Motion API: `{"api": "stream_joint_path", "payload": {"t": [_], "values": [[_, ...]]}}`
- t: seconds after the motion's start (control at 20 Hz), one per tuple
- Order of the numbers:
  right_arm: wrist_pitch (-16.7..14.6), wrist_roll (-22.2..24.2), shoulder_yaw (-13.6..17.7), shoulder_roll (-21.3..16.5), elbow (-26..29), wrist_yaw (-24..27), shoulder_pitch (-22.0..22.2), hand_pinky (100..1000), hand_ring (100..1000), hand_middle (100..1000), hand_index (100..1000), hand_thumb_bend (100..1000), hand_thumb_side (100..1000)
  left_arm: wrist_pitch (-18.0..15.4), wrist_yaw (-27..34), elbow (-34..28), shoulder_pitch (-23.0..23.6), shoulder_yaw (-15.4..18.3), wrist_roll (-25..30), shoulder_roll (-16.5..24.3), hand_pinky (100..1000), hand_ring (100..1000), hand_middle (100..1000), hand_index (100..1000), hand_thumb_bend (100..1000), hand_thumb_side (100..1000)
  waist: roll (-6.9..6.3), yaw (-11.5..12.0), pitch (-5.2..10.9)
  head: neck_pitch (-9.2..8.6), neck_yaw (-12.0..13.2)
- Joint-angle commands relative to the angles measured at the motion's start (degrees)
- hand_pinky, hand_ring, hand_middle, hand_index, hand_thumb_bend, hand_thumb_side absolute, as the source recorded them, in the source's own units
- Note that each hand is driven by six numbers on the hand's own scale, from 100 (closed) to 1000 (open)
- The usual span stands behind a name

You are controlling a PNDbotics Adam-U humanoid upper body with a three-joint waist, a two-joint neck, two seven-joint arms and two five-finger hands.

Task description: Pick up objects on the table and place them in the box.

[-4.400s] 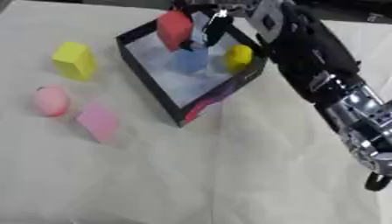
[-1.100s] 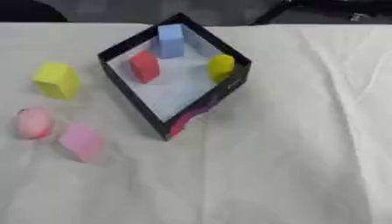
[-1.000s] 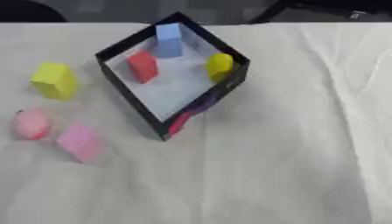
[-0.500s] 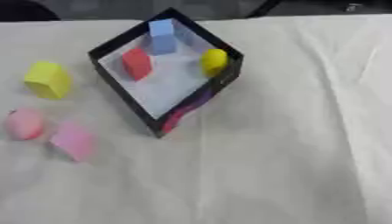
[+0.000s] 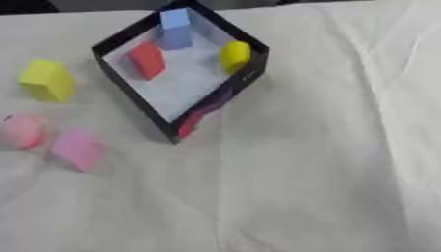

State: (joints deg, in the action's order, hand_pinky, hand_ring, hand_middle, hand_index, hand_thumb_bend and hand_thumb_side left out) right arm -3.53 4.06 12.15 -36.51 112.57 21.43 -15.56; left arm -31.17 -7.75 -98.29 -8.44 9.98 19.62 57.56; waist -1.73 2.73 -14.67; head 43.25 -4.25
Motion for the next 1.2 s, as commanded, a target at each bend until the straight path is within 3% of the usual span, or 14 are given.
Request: {"api": "stream_joint_path", "payload": {"t": [0.05, 0.25, 0.3, 0.5, 0.75, 1.2], "values": [[0.26, 0.25, 0.72, -1.09, 0.73, -0.41, -0.34, 907, 651, 658, 881, 100, 527, -3.39, -5.26, 6.18, -2.03, -0.98, 0.98, 5.77, 892, 1000, 841, 873, 122, 188, -0.82, -0.14, 0.38, -0.24, 0.3], [0.5, 0.83, 0.66, -1.11, 0.45, -0.56, -0.41, 907, 648, 655, 864, 100, 527, -6.17, -9.21, 12.79, -5.88, -3.07, 1.81, 7.68, 902, 997, 829, 859, 344, 165, -0.93, -0.39, 0.42, -0.71, 0.82], [0.58, 0.99, 0.59, -1.1, 0.38, -0.55, -0.49, 907, 648, 655, 862, 100, 527, -6.68, -9.8, 14.25, -7.02, -3.62, 1.88, 7.94, 904, 996, 825, 859, 363, 167, -0.96, -0.49, 0.44, -0.77, 1.0], [0.83, 1.57, 0.24, -1.08, 0.24, -0.45, -1.01, 907, 644, 650, 857, 100, 527, -7.89, -11.47, 19.85, -11.85, -6.45, 2.78, 8.13, 915, 1000, 824, 870, 390, 177, -1.01, -1.0, 0.52, -1.09, 2.03], [1.15, 2.09, -0.11, -1.04, -0.07, -0.2, -1.57, 906, 635, 642, 854, 100, 527, -10.27, -16.08, 25.47, -18.21, -10.29, 6.1, 7.01, 928, 1000, 813, 876, 496, 226, -1.05, -1.48, 0.58, -1.29, 3.08], [1.84, 2.81, -0.53, -0.72, -0.38, 0.18, -2.58, 904, 626, 633, 852, 100, 529, -13.15, -22.5, 31.66, -26.73, -13.9, 5.98, 3.42, 919, 983, 804, 864, 513, 260, -1.2, -1.98, 0.61, -1.53, 3.35]]}}
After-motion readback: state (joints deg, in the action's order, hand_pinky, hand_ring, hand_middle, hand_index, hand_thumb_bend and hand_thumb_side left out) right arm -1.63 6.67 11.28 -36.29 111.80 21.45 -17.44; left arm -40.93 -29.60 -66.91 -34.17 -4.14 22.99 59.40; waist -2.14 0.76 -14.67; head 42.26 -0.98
